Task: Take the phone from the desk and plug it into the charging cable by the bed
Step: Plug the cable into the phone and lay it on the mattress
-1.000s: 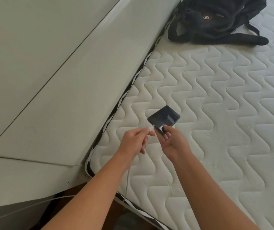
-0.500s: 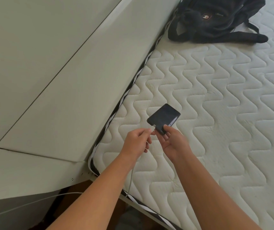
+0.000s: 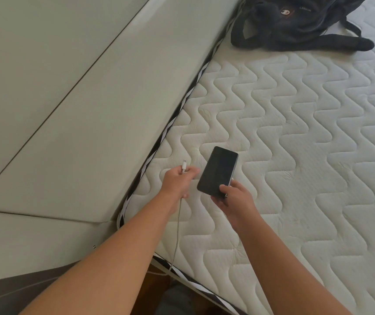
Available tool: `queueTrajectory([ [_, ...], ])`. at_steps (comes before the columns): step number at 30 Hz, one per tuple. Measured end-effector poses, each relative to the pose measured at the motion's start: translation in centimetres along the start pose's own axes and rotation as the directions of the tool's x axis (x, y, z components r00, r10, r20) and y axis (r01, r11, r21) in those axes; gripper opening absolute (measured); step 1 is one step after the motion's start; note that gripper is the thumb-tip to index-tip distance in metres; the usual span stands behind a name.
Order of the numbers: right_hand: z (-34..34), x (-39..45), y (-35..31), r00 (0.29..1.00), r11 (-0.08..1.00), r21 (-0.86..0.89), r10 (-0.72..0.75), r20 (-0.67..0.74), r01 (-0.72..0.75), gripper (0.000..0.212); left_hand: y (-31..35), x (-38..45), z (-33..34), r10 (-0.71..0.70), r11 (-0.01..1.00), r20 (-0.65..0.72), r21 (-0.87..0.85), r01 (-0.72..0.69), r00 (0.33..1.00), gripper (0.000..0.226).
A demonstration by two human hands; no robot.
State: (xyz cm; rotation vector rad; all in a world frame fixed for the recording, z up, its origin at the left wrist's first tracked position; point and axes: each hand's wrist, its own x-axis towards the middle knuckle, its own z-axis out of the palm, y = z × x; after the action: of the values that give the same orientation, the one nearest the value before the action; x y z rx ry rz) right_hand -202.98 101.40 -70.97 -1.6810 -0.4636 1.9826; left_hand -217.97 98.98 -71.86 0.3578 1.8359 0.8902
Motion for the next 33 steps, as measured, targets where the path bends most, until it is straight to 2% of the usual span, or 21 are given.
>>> queueTrajectory([
  [7, 0.9, 1.3, 0.3, 0.998, 0.984, -0.174, -0.020, 0.053, 0.029, 0.023, 0.0, 2.6, 0.7, 0.010, 0.996, 0.001, 0.085, -0.010, 1.000, 0.022],
  [11, 0.9, 3.3, 0.9, 0.995, 0.966, -0.249, -0.087, -0.046, 0.073, 0.014, -0.5, 4.3, 1.0, -0.005, 0.997, -0.007, 0.079, 0.005, 1.000, 0.024],
  [14, 0.7, 5.1, 1.7, 0.968, 0.916, -0.383, -0.191, -0.160, 0.118, 0.019, -1.0, 5.8, 2.0, 0.019, 0.992, -0.005, 0.127, -0.018, 1.000, 0.026],
  [17, 0.4, 6.3, 2.5, 0.938, 0.853, -0.502, -0.279, -0.204, 0.144, 0.021, -1.8, 7.1, 3.0, 0.033, 0.987, -0.025, 0.160, -0.029, 0.999, 0.023],
  [25, 0.3, 6.9, 3.5, 0.883, 0.804, -0.550, -0.406, -0.234, 0.224, 0.020, -2.5, 8.3, 4.1, 0.152, 0.934, -0.065, 0.337, -0.122, 0.986, 0.019],
  [30, 0.4, 6.5, 3.5, 0.853, 0.780, -0.567, -0.463, -0.242, 0.263, 0.022, -2.8, 7.8, 4.2, 0.180, 0.920, -0.087, 0.367, -0.136, 0.980, 0.012],
  [33, 0.0, 6.5, 3.4, 0.860, 0.771, -0.587, -0.453, -0.234, 0.247, 0.026, -2.5, 7.1, 3.9, 0.179, 0.926, -0.070, 0.349, -0.144, 0.981, 0.025],
])
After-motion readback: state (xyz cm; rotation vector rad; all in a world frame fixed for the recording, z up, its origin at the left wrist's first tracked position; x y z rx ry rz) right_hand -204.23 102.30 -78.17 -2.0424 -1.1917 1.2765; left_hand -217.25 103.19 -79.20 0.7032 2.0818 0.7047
